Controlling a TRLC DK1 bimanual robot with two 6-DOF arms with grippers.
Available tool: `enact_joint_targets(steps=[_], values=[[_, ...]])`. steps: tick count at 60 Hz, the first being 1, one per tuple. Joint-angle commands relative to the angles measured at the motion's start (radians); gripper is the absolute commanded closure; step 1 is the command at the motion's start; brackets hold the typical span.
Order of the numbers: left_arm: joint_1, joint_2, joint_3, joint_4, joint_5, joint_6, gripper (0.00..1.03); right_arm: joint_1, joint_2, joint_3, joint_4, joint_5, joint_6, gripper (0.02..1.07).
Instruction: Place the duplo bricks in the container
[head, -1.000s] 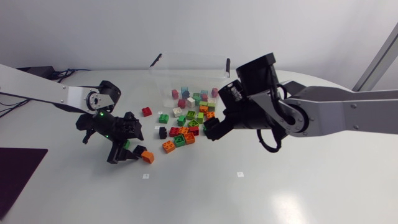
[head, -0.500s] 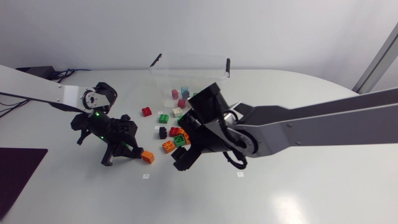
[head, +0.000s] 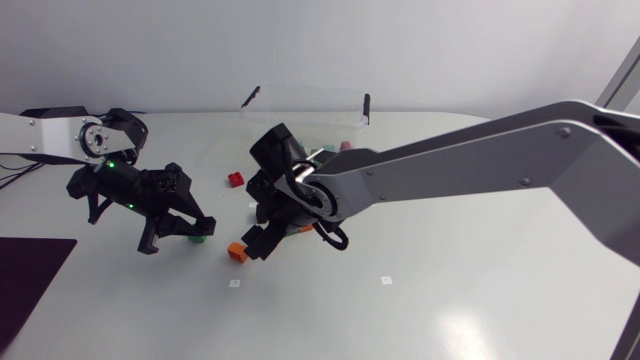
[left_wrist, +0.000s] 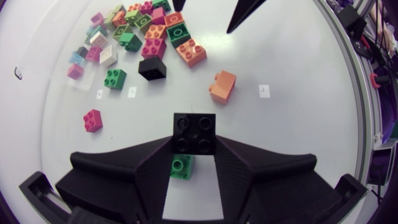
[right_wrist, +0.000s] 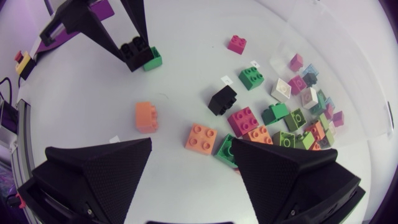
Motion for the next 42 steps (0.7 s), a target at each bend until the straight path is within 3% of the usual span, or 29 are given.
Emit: enact_joint_targets(steps=[1,10,21,42], values=[[0.016,-0.058,-0.026,-0.024,0.032,0.005,0.78,0.0,0.059,0.067,-0.056,0.009,-0.001,0.14],[0.028,-0.121,-0.041,-0.028,0.047,-0.001,0.78,-0.001,0.122,0.156,-0.157,0.014,0.022,0.14],[0.07,-0.209,-0.035,-0.025,0.124,-0.064,0.78,-0.003,0.191,0.256,-0.263,0.015,0.037,0.15],[0.165,-0.275,0.043,0.019,0.219,-0.219,0.78,0.009,0.32,0.451,-0.432,0.017,0.051,0.26]])
